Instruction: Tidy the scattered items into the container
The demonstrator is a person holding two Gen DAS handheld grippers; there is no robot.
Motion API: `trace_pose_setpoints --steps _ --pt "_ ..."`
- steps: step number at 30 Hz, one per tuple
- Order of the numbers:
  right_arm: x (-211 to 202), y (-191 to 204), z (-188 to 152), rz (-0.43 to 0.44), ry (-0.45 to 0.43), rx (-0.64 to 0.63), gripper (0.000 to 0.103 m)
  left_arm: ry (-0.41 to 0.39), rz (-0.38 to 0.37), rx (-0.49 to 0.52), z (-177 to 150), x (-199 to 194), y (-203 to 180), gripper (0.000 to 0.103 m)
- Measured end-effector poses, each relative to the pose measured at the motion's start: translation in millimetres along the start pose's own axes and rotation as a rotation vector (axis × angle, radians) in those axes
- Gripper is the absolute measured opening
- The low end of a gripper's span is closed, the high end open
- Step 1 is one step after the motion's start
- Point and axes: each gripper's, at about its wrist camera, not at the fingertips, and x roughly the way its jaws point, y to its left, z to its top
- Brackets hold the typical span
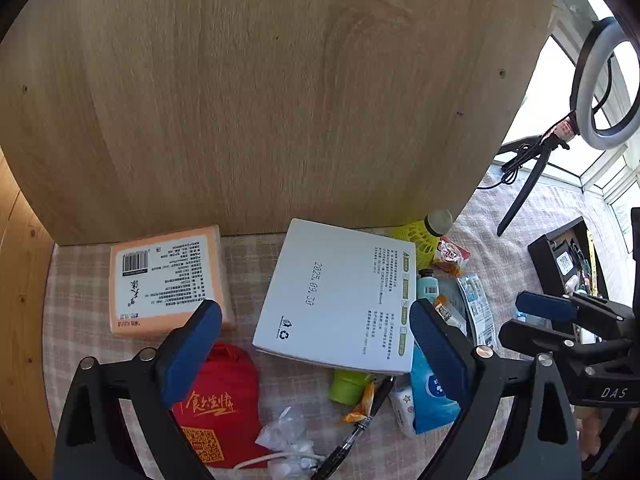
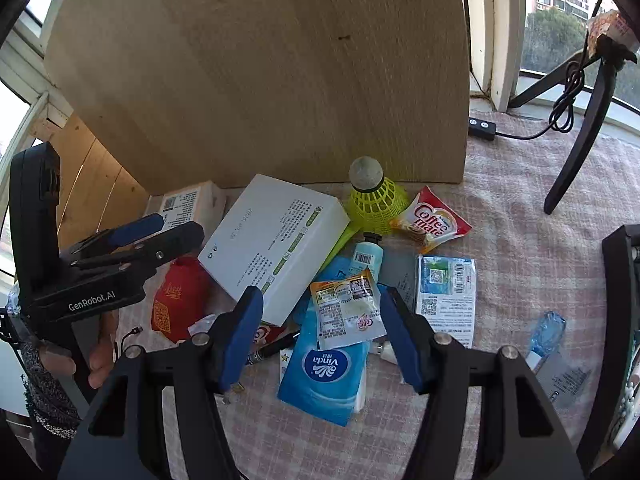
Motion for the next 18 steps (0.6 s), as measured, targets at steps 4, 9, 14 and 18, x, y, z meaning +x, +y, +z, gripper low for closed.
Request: trace_pose_setpoints --steps 4,9,14,18 --pt "17 -4 10 0.041 0.029 0.041 0.060 0.041 -0.003 -0.014 10 24 8 0.090" --pt "35 7 18 0.032 0.053 0.025 0.057 0.089 -0.018 -0.039 11 43 17 0.087" --pt "53 9 18 0.038 0.099 0.038 0.048 0.140 -0.037 -0.053 5 57 21 0.087" --pt "62 7 20 0.055 0.112 0.058 0.048 0.186 -0.103 -0.084 -4 65 25 0.079"
